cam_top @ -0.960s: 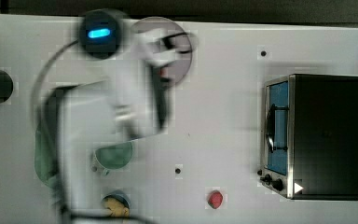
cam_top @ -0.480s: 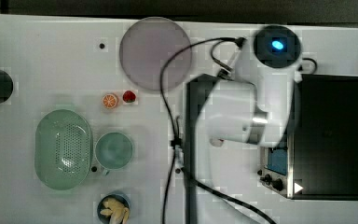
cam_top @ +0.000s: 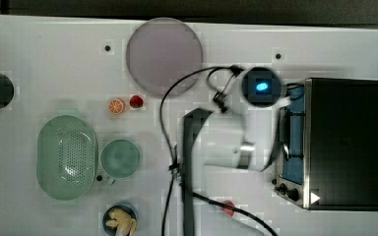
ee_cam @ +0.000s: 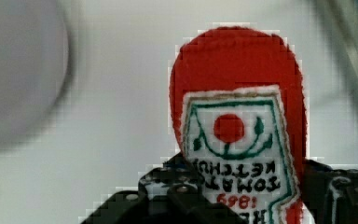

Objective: Pick ketchup from strainer and place it on the table

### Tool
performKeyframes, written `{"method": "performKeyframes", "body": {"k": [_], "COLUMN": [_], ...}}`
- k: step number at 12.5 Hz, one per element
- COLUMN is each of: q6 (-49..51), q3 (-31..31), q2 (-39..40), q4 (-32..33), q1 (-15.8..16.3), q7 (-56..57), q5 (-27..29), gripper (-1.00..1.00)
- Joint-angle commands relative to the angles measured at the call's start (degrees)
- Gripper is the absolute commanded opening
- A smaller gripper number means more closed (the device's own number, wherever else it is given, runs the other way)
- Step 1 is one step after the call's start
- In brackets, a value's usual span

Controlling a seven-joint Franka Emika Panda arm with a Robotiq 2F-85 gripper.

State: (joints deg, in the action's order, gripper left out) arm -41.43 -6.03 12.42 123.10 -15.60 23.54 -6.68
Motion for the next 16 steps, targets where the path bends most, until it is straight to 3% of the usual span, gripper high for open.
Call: {"method": "performKeyframes", "body": {"k": [1, 6, 9, 10, 13, 16], "q6": [-4.78, -17.28, -20.84, -20.49, -19.96, -13.25], "q3": [-2.81, -3.37, -3.21, -3.22, -3.48, -3.92], "q2": [-1.04, 3.11, 4.89, 4.23, -0.68, -6.21], "q4": [5.26, 12.03, 12.23, 12.1, 10.09, 3.69], "q1": [3.03, 3.05, 3.03, 3.03, 3.04, 3.04], "q7": [2.41, 2.4, 2.4, 2.4, 2.16, -2.03], "q5": [-0.25, -0.26, -0.33, -0.33, -0.32, -0.29], "gripper": [0.19, 0.27, 0.89, 0.99, 1.0, 1.0]}}
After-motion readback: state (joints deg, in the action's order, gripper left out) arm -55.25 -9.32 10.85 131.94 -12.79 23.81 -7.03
